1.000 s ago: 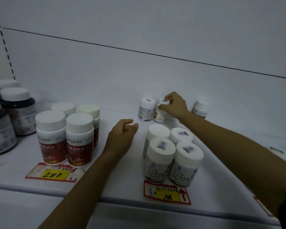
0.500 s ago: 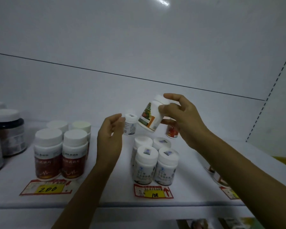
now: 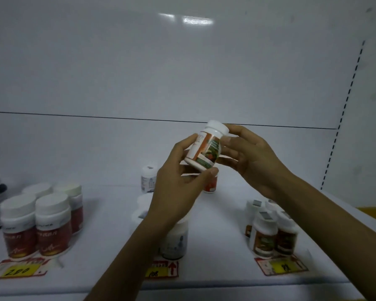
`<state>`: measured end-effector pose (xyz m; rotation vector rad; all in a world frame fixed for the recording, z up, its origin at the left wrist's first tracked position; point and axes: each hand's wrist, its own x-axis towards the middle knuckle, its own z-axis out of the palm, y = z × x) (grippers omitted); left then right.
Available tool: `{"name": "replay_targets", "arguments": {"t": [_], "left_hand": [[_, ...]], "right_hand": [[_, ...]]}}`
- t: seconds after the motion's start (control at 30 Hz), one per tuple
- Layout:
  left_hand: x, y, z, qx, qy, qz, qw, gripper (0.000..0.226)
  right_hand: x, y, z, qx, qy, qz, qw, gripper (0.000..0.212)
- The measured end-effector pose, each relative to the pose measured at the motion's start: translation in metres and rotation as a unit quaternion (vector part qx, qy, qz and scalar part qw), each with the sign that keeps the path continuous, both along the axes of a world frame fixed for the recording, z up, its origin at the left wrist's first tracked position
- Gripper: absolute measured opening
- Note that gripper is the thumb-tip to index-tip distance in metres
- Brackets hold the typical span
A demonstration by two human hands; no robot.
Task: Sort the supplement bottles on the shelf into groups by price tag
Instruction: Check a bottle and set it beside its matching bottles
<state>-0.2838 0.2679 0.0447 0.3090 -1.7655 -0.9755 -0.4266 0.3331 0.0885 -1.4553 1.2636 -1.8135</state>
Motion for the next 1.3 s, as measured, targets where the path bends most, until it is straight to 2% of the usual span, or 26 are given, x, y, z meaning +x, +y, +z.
{"name": "replay_targets", "arguments": {"t": [0.13,0.3,0.47,0.57,0.67,0.73,0.9,1.07,1.17,1.3], "left_hand": [[-0.046,0.021,-0.001,-0.059,0.005,0.03,0.998,0.059],[-0.094,0.045,-0.003,-0.053,-0.013,0.044,0.998,0.06],[-0.12,0.059,-0.022,0.033,-0.068,0.068,0.995,0.062],[-0.122,0.056,-0.05,0.086,-0.091,0.095,0.988,0.058],[-0.126,0.044,-0.076,0.143,-0.109,0.122,0.976,0.069],[-0.131,0.041,-0.09,0.167,-0.124,0.131,0.969,0.075],[-0.137,0.035,-0.108,0.211,-0.157,0.138,0.955,0.072],[-0.135,0.034,-0.106,0.23,-0.15,0.135,0.952,0.078],[-0.135,0.032,-0.11,0.233,-0.141,0.129,0.954,0.074],[-0.136,0.029,-0.112,0.239,-0.134,0.123,0.954,0.062]], "right_hand": [[-0.042,0.02,-0.001,0.001,0.005,0.012,1.0,0.032],[-0.087,0.039,-0.004,-0.006,0.001,0.008,1.0,0.037],[-0.127,0.044,-0.014,0.01,0.045,-0.02,0.999,0.038],[-0.151,0.037,-0.029,0.031,0.031,-0.033,0.998,0.038],[-0.167,0.026,-0.045,0.067,0.018,-0.039,0.997,0.044],[-0.172,0.015,-0.057,0.095,0.036,-0.037,0.994,0.049],[-0.173,-0.015,-0.068,0.156,0.091,-0.017,0.983,0.044],[-0.175,-0.04,-0.08,0.261,0.196,-0.006,0.945,0.041],[-0.177,-0.044,-0.088,0.301,0.266,0.009,0.916,0.035],[-0.181,-0.044,-0.089,0.314,0.289,0.021,0.904,0.036]]}}
